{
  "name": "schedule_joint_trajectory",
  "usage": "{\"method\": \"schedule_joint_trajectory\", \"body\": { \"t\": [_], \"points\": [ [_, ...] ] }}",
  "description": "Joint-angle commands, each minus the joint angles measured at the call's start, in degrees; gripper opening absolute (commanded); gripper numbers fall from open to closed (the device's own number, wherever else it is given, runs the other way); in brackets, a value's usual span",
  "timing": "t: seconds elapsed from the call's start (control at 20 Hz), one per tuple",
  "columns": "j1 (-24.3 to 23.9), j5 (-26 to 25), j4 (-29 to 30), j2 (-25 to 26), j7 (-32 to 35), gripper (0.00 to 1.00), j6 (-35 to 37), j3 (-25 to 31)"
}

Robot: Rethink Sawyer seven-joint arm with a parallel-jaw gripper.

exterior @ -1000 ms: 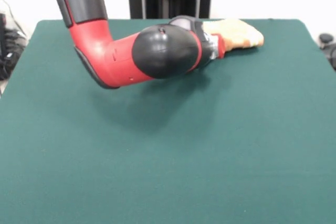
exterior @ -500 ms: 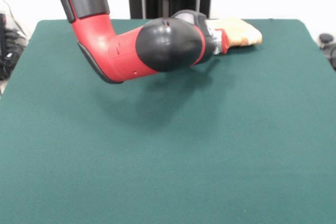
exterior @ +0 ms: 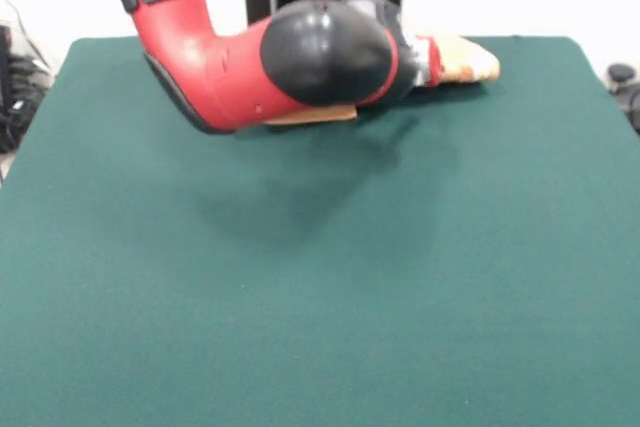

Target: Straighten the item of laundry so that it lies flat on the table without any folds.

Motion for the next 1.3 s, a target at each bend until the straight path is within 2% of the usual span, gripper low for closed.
{"method": "schedule_joint_trajectory", "body": {
  "t": [0.05, 0.1, 0.2, 0.4, 0.65, 0.85, 1.0, 1.3],
  "points": [
    [3.1, 3.5, 12.6, -15.5, 11.8, 1.0, -4.9, -2.3],
    [3.3, 3.6, 13.6, -17.7, 12.3, 1.0, -4.3, -2.9],
    [3.2, 3.6, 13.7, -19.0, 11.1, 1.0, -2.6, -3.5],
    [2.0, 4.2, 12.6, -17.2, 7.4, 1.0, 0.3, -4.1],
    [1.1, 4.0, 12.1, -17.4, 5.1, 1.0, 1.7, -4.9],
    [0.6, 0.1, 10.4, -15.2, 1.8, 1.0, -2.9, -6.4],
    [0.1, -2.5, 9.2, -11.7, 0.0, 1.0, -8.4, -7.2],
    [0.6, -3.4, 8.3, -7.0, -1.5, 1.0, -12.5, -6.9]
  ]
}}
